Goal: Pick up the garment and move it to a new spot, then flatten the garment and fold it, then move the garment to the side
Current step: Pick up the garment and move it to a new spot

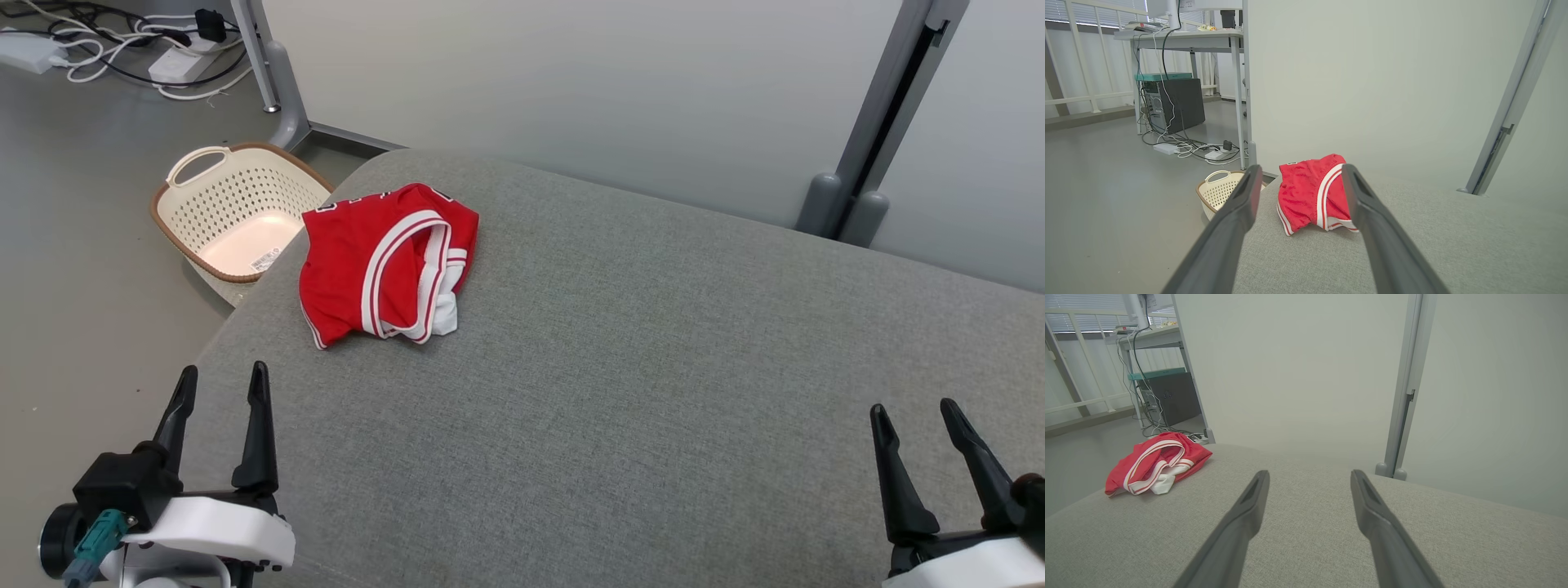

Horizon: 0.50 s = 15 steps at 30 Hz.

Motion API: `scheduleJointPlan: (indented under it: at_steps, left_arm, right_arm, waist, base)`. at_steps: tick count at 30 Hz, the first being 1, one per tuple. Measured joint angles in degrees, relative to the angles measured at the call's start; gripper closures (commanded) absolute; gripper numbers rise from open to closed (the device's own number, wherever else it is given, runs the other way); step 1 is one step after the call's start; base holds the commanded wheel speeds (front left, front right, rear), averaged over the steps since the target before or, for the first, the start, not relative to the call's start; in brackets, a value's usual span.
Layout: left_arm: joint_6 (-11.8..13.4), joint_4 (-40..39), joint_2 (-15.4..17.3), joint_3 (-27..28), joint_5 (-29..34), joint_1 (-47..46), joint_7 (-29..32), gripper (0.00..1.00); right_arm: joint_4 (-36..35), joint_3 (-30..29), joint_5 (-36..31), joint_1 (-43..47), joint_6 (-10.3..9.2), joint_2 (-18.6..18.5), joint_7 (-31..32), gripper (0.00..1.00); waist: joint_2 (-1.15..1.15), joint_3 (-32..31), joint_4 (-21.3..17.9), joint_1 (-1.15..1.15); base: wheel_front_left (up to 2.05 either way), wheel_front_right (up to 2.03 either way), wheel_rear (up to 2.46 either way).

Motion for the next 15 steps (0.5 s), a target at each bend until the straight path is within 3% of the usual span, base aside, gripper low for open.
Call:
scheduleJointPlan:
  at_steps: [8,15]
  left_arm:
    - [-0.7,2.7,-1.5,-2.1,0.3,-3.9,0.3,0.0]
    - [-4.4,11.9,-4.5,-3.5,-0.6,-14.0,0.0,0.0]
  right_arm:
    - [-1.5,0.4,-0.2,-2.1,0.0,-0.6,1.0,0.0]
    - [-4.9,0.3,-0.6,-6.5,-0.01,-2.5,2.4,0.0]
  waist:
    - [0.0,3.0,-1.3,0.0]
    - [0.0,9.6,-4.4,0.0]
  base:
    - [0.0,0.0,0.0]
    - [0.0,0.0,0.0]
